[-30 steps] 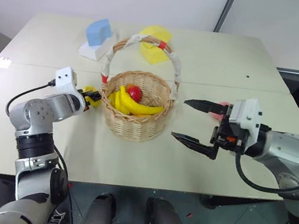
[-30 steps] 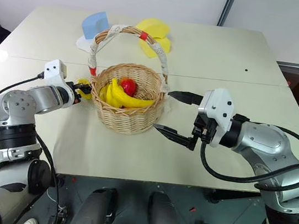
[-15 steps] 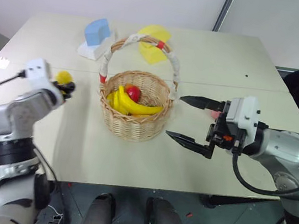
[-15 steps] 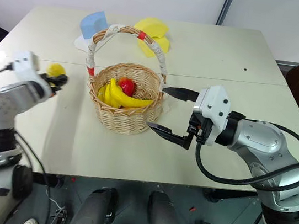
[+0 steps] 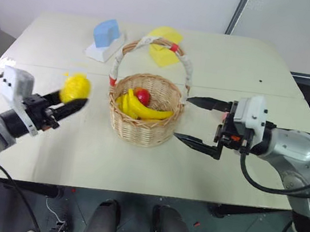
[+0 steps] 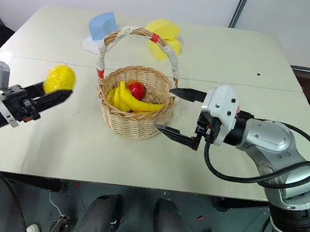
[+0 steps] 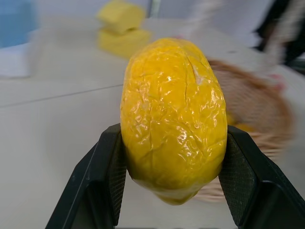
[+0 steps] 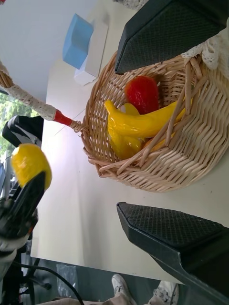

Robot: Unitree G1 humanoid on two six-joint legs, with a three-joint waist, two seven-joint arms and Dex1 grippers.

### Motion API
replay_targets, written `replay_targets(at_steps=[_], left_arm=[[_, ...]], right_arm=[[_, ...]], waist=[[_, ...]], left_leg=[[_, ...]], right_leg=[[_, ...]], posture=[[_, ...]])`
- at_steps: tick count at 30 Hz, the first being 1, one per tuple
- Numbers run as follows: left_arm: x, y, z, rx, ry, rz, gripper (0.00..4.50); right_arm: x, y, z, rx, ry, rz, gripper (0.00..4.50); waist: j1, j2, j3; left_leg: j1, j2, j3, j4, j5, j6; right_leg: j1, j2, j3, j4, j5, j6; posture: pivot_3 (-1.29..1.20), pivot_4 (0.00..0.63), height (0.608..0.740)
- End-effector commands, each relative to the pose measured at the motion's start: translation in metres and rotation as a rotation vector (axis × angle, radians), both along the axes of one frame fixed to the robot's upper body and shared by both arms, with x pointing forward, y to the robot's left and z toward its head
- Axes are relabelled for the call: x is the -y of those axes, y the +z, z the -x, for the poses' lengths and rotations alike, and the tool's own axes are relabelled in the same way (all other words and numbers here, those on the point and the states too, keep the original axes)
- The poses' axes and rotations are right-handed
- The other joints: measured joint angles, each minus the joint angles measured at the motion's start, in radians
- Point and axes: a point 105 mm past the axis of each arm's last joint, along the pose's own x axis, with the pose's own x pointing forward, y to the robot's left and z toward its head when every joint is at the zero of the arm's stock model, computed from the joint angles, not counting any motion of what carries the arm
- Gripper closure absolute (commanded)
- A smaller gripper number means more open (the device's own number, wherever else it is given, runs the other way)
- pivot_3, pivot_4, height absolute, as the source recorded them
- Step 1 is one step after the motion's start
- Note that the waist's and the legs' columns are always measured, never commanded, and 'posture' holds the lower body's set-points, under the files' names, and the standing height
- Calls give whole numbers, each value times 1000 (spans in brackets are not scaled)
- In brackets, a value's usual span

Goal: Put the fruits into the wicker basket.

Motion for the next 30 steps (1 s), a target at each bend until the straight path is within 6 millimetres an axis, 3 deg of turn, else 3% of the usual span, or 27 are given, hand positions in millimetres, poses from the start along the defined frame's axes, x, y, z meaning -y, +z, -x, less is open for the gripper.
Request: replay_targets(at_steps=[1,4,8,11,13,16,21,25,30], left_arm=[[50,17,-5,63,-140,-43,1761],[78,10,-29,57,-124,-151,1761],[99,6,-45,54,-133,-167,1761],[106,3,-47,48,-159,-176,924],[108,3,-46,66,-178,-192,21],[110,8,-37,129,-239,-187,21],[112,11,-8,156,-414,-107,21],[111,10,2,162,-466,-92,21],[111,10,5,173,-461,-91,21]], right_arm=[[1,11,0,59,1,-7,0],[5,10,-3,55,-30,-2,0],[18,1,-10,18,-117,-1,0],[34,-4,-23,-10,-230,-32,0],[46,-5,-32,-25,-311,-81,0],[72,-8,-53,-24,-486,-139,0],[122,-46,-92,-144,-812,-142,0],[143,-63,-115,-186,-957,-118,0],[156,-77,-128,-263,-1023,-120,0]], waist=[[4,0,0],[-1,-1,0],[-10,-1,0],[-9,-1,0],[-9,-1,0],[-9,-1,0],[-9,0,0],[-9,0,0],[-10,0,0]], left_leg=[[0,0,0,1,0,0],[0,-1,0,3,0,0],[1,0,1,1,0,1],[1,2,-1,-1,-1,3],[1,3,-1,-1,-1,3],[1,3,-1,-1,-1,3],[0,2,0,1,-1,3],[0,2,1,1,-1,3],[0,2,0,1,-1,3]], right_leg=[[1,1,0,0,0,0],[3,1,0,0,0,0],[2,3,2,0,0,5],[0,7,2,2,1,7],[-1,8,2,4,1,7],[-1,8,2,4,1,6],[-1,7,2,3,-1,2],[-1,7,3,3,-1,2],[-1,7,3,3,-1,3]], posture=[[0,150,740],[0,150,740],[0,150,740],[0,150,740],[0,150,740],[0,150,740],[0,150,740],[0,150,740],[0,150,740]])
